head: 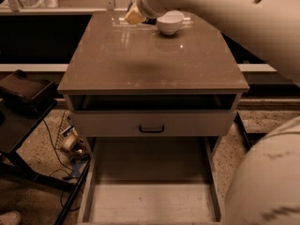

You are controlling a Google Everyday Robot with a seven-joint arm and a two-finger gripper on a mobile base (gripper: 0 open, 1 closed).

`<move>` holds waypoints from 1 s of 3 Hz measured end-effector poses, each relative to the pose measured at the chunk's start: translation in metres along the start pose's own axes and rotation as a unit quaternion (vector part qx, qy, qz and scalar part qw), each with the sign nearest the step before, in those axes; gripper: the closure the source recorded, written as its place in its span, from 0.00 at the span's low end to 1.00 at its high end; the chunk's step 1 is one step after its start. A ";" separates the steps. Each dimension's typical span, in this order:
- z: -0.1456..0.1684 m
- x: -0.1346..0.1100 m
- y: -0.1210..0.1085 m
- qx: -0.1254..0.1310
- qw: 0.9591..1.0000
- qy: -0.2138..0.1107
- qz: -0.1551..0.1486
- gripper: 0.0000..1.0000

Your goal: Place rxbar blueberry into middle drawer

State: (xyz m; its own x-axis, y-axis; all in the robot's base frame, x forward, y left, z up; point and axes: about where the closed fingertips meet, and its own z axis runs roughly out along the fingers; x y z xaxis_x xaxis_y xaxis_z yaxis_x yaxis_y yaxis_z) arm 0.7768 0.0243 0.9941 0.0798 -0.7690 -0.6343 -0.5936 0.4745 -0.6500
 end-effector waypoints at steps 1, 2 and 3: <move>-0.008 0.010 0.012 -0.010 1.000 0.004 0.015 1.00; -0.045 0.029 0.037 -0.025 0.997 0.004 0.068 1.00; -0.113 0.051 0.079 -0.045 0.993 -0.001 0.113 1.00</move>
Offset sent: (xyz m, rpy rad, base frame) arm -0.1554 -0.0657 -0.1112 0.1811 0.3109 -0.0799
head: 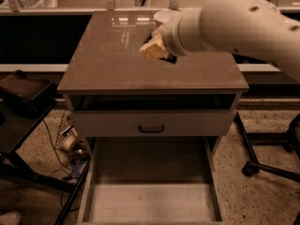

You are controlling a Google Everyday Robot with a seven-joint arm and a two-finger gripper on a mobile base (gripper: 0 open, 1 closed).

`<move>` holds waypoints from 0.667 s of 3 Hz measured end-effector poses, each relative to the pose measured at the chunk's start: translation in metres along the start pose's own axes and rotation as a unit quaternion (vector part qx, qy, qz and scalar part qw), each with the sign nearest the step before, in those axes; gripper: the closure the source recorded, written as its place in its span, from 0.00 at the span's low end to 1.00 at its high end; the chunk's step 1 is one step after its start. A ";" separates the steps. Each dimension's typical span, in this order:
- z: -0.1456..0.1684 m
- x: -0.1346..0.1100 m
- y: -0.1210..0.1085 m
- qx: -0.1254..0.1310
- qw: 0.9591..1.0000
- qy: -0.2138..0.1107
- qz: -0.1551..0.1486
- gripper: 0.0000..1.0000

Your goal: Place rxbar blueberry into middle drawer

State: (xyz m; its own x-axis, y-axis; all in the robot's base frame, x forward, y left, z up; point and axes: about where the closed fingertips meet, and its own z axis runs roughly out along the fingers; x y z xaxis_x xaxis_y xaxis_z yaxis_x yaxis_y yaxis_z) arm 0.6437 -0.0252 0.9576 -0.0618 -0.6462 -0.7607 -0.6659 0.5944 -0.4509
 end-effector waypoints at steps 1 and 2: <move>-0.039 0.045 0.055 -0.027 1.000 0.012 0.006 1.00; -0.042 0.108 0.148 -0.095 0.995 0.037 -0.006 1.00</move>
Offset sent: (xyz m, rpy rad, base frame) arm -0.2578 0.0062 -0.2778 0.3802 0.5771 0.1402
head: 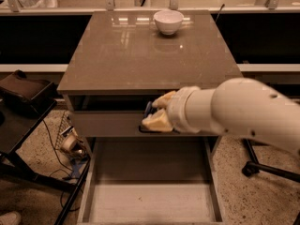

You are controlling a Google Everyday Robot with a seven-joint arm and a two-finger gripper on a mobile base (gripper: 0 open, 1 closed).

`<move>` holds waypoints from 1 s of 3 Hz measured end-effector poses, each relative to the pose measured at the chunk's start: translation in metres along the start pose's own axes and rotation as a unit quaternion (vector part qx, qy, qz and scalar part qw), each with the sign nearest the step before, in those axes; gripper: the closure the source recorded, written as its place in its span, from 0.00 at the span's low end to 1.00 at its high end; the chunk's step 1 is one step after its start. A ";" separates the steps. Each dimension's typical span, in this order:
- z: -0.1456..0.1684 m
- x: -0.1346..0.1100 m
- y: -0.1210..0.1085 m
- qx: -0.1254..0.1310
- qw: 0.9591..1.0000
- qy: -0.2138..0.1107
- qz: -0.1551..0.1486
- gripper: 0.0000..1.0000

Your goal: Place rxbar blueberry into middle drawer

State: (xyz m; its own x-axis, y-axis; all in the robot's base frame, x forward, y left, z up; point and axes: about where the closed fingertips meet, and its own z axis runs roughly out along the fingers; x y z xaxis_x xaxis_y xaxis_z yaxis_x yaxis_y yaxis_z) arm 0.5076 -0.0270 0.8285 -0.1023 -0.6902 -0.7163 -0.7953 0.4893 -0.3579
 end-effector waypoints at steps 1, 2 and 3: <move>0.021 0.035 0.064 -0.054 0.998 0.013 -0.018 1.00; 0.031 0.073 0.097 -0.087 0.995 0.033 -0.016 1.00; 0.047 0.072 0.101 -0.099 0.995 0.023 -0.007 1.00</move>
Offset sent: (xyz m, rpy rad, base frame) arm -0.0359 0.0171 -0.0530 -0.0280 0.0576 0.0777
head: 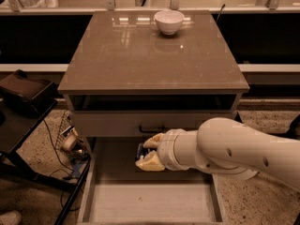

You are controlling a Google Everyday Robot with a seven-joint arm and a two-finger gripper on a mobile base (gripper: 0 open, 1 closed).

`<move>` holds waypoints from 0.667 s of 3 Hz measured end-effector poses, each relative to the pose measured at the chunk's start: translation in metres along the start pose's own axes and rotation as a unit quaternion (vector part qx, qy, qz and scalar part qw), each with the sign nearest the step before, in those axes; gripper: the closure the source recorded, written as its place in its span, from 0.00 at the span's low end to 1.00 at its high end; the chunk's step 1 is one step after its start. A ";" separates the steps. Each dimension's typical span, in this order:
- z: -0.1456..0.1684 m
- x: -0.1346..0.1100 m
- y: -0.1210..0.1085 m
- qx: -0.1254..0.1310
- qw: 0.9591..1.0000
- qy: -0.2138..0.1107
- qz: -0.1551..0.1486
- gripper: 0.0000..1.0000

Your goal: Place rxbar blueberry into middle drawer

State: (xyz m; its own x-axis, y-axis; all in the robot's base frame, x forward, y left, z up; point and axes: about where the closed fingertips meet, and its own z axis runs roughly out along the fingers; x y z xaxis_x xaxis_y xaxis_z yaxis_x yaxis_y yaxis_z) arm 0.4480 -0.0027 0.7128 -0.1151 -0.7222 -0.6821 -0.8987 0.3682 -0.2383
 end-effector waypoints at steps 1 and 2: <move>0.034 0.018 0.016 -0.066 0.997 -0.002 0.035 1.00; 0.061 0.015 0.016 -0.123 0.988 -0.043 0.081 1.00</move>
Offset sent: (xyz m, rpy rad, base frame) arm 0.0377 0.0359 -0.2507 0.6474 0.1861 0.1021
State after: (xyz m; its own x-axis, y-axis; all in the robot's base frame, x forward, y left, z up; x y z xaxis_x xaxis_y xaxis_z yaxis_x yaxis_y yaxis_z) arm 0.4575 0.0283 0.6564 -0.2388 -0.6084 -0.7568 -0.9483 0.3140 0.0468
